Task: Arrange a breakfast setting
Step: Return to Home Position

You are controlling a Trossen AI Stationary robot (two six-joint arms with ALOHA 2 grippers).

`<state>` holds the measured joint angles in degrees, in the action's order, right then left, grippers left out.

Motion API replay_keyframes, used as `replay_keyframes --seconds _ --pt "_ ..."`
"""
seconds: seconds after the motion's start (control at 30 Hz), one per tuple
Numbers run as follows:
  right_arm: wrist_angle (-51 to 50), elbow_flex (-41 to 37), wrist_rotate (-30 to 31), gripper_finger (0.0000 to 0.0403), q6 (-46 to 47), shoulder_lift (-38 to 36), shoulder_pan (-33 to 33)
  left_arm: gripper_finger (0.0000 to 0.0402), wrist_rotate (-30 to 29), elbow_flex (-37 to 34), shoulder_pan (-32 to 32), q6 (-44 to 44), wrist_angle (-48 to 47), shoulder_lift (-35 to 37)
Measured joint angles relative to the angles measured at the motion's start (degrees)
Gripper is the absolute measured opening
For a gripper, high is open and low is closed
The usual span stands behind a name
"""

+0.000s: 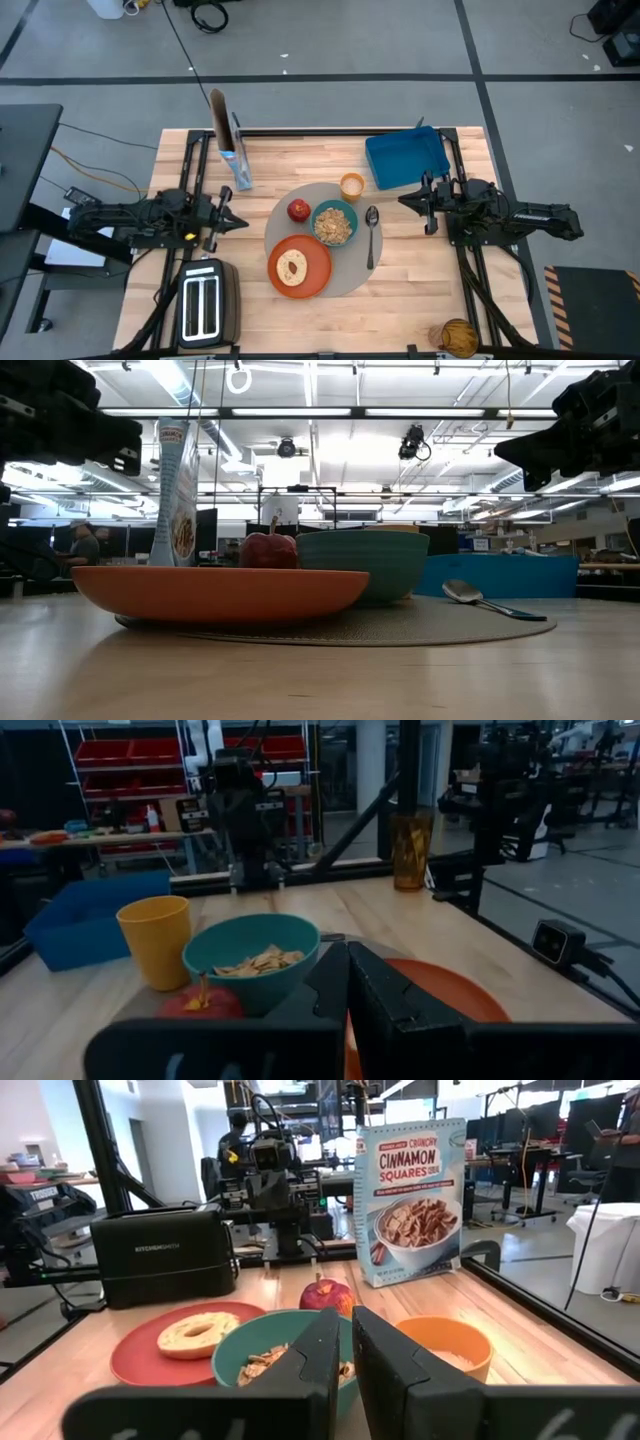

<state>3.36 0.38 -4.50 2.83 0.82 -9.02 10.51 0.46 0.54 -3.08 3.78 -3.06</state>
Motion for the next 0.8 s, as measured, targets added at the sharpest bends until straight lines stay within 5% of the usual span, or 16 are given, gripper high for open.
replay_keyframes --seconds 0.33,0.8 --pt "0.65 0.0 -0.02 0.0039 0.0 0.0 0.0 0.0011 -0.1 -0.06 -0.08 16.17 1.98 -0.3" --pt "1.05 0.0 -0.02 0.0039 0.02 0.02 0.0 0.0011 -0.29 -0.06 -0.07 16.99 2.24 -0.3"
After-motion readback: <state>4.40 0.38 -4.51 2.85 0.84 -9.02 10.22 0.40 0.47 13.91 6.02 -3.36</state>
